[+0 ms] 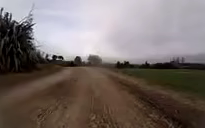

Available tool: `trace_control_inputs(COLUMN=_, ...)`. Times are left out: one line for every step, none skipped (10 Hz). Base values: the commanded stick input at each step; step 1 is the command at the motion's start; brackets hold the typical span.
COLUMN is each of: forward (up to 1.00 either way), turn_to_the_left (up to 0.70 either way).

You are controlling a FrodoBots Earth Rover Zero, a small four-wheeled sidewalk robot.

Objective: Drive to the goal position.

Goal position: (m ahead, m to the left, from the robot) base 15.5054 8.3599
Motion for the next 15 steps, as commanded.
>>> trace_control_inputs(forward=0.85, turn_to_the_left=0.00)
trace_control_inputs(forward=0.85, turn_to_the_left=0.00)
trace_control_inputs(forward=0.85, turn_to_the_left=0.00)
trace_control_inputs(forward=0.85, turn_to_the_left=0.00)
trace_control_inputs(forward=0.85, turn_to_the_left=0.00)
trace_control_inputs(forward=0.85, turn_to_the_left=0.00)
trace_control_inputs(forward=0.85, turn_to_the_left=0.00)
trace_control_inputs(forward=0.85, turn_to_the_left=0.00)
trace_control_inputs(forward=0.85, turn_to_the_left=0.00)
trace_control_inputs(forward=0.85, turn_to_the_left=0.00)
trace_control_inputs(forward=0.85, turn_to_the_left=0.00)
trace_control_inputs(forward=0.85, turn_to_the_left=0.00)
trace_control_inputs(forward=0.85, turn_to_the_left=0.00)
trace_control_inputs(forward=0.85, turn_to_the_left=0.00)
trace_control_inputs(forward=0.85, turn_to_the_left=0.00)
